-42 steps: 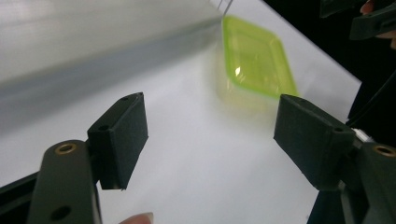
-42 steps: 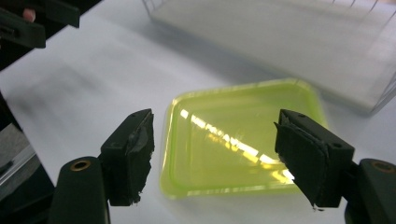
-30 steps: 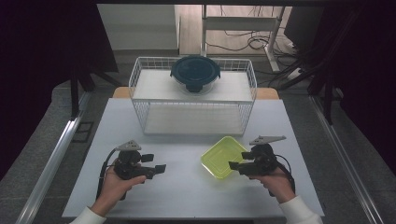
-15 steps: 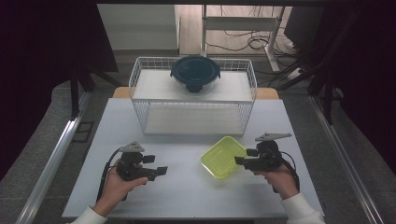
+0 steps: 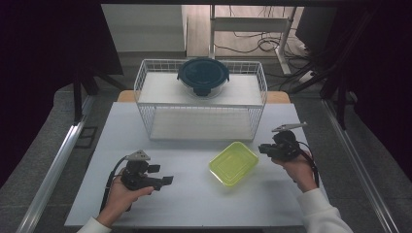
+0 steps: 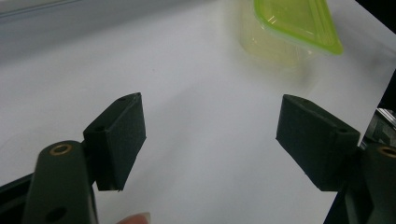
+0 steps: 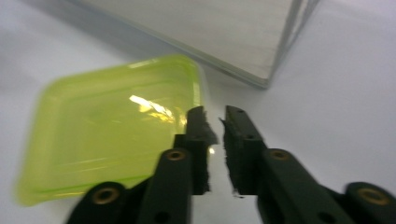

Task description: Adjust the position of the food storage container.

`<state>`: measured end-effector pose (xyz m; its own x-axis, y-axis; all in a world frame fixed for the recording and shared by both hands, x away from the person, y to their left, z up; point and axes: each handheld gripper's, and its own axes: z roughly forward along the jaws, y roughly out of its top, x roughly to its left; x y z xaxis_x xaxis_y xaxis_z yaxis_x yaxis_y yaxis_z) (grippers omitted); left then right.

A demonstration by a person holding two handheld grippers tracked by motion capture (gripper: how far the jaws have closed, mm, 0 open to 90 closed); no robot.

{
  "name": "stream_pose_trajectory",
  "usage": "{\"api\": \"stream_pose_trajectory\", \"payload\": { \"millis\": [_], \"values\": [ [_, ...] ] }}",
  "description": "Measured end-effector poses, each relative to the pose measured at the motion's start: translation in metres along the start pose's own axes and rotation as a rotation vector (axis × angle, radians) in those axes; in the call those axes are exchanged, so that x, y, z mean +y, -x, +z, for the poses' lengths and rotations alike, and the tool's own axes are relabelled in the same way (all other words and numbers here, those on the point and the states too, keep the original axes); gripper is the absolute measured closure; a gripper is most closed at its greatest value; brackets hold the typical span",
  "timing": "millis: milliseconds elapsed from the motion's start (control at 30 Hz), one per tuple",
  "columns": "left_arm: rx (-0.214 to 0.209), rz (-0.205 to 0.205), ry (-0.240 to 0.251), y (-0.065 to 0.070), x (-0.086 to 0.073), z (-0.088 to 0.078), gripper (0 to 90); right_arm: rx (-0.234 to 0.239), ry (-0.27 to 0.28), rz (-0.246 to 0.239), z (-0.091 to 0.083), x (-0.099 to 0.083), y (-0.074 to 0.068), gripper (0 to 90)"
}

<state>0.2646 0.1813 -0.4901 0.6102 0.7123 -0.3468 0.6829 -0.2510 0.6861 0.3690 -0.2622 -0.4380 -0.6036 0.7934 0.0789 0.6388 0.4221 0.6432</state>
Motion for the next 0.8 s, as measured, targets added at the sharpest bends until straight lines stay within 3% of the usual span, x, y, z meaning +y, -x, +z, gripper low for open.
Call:
{"api": "stream_pose_trajectory", "payload": {
  "millis": [167, 400, 800],
  "values": [
    [-0.001, -0.006, -0.002, -0.001, 0.000, 0.001, 23.7, -0.040, -0.090, -0.051, 0.028, 0.001, 0.011, 88.4],
    [-0.009, -0.019, -0.006, -0.001, 0.000, 0.004, 23.8, -0.064, -0.155, -0.104, 0.052, 0.004, 0.014, 88.4],
    [-0.001, -0.028, 0.004, -0.004, -0.001, -0.001, 23.7, -0.019, -0.208, -0.184, 0.058, 0.005, -0.001, 88.6]
  ]
}}
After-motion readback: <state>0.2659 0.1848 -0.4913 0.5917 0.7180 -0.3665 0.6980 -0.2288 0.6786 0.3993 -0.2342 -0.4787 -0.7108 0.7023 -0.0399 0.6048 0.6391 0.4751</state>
